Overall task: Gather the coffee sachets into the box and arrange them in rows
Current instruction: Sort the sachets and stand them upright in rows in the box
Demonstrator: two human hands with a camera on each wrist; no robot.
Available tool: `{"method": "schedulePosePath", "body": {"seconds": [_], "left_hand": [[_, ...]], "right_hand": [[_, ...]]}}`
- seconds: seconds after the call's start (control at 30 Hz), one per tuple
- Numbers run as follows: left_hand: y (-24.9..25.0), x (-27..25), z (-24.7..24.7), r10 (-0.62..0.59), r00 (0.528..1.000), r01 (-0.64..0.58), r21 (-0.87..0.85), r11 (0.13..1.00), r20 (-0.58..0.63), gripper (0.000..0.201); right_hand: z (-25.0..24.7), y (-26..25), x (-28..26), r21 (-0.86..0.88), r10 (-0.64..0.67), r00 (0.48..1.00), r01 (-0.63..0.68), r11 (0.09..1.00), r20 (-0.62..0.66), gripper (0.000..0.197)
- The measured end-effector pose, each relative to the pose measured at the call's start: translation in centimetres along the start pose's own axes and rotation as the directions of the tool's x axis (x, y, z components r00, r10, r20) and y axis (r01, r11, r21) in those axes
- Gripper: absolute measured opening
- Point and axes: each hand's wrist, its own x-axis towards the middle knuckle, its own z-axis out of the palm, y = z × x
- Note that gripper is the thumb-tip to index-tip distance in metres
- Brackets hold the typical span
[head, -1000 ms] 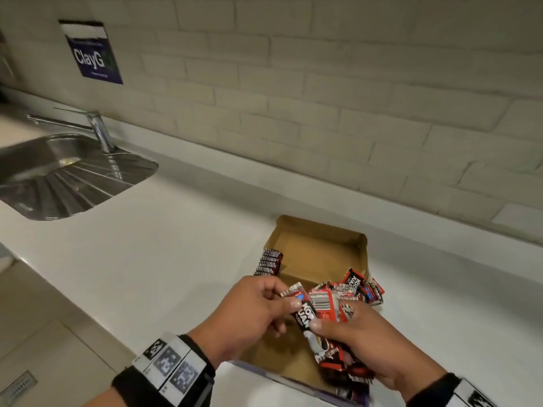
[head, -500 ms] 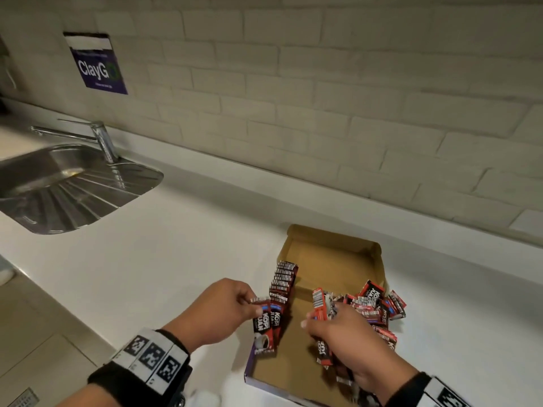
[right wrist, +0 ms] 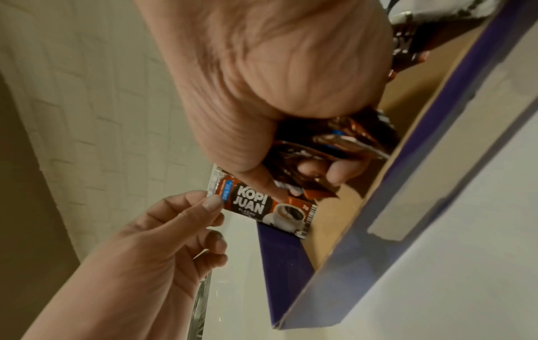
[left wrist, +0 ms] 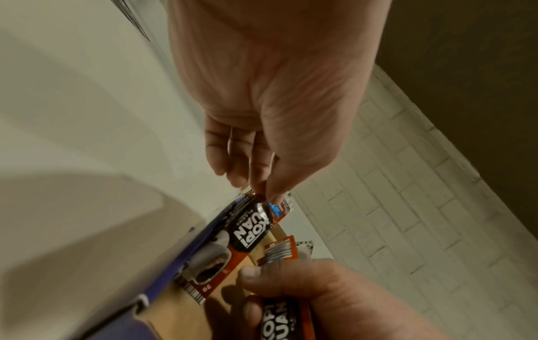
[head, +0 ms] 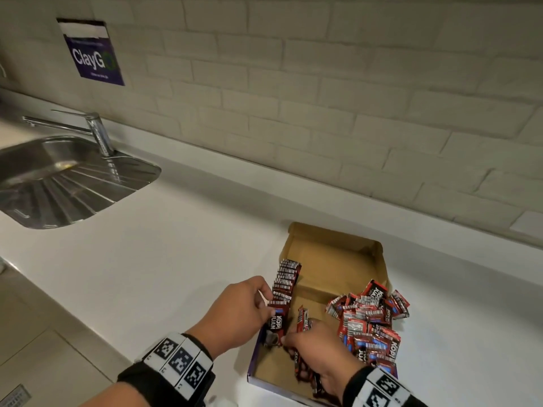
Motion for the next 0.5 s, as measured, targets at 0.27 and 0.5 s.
{"method": "schedulePosePath", "body": {"seconds": [0.27, 0.5], "left_hand": [[-0.9, -0.5, 0.0, -0.045, 0.998, 0.043, -0.052, 0.998, -0.043, 0.027], [-2.1, -2.1, 1.0, -0.119, 0.993, 0.121, -0.1, 0.988, 0.024, 0.025]], "right_hand": [[0.1, 0.3, 0.5, 0.006, 0.031, 0.999, -0.031, 1.0, 0.027, 0.014], [0.3, 0.3, 0.5, -0.019, 0.017, 0.999, -0.016, 1.0, 0.042, 0.012]]}}
